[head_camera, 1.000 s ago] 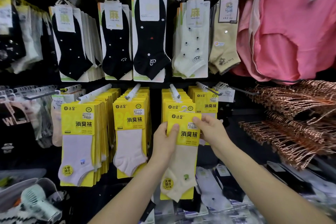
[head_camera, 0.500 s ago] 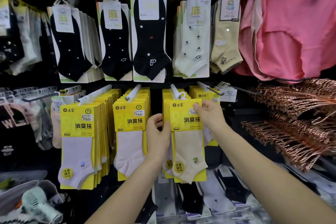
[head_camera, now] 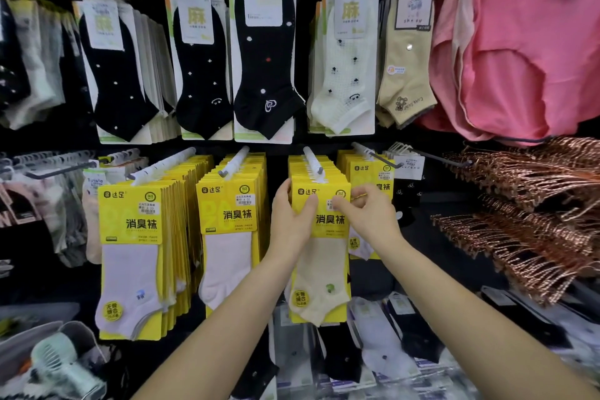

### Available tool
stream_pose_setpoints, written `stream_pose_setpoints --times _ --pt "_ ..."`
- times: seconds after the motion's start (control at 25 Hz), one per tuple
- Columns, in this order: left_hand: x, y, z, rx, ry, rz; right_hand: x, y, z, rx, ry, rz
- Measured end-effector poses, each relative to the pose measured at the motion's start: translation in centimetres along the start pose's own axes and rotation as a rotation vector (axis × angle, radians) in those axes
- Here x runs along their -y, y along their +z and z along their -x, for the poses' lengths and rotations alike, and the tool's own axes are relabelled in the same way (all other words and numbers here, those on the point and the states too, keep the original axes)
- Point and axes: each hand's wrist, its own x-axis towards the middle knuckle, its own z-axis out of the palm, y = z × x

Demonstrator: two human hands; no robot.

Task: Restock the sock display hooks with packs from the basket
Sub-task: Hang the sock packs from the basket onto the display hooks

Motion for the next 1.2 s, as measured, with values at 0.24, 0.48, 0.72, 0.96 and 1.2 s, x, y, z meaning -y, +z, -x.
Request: stream_pose_setpoints --times 0.24,0.48,0.72,0.96,1.2 --pt "1.3 0.6 0.5 0.149 0.008 0.161 -1.0 2.1 1.4 0.251 -0.002 -0.408" --pt "0.9 0.3 -1.7 0.076 -0.145 0.401 -1.8 2.0 -0.9 0.315 0.161 -0.54" --pt "-1.5 0.4 -6.6 0.141 -0.342 0.448 0.0 1.9 -5.5 0.369 0.311 -0.718" --pt "-0.9 0.2 -7.6 0.113 -0.361 0.464 0.0 2.3 -7.3 0.374 0.29 -0.639" --pt "-1.2 1.1 -9.8 0.107 -0.399 0.352 0.8 3.8 -10.3 0.412 0.376 -0.755"
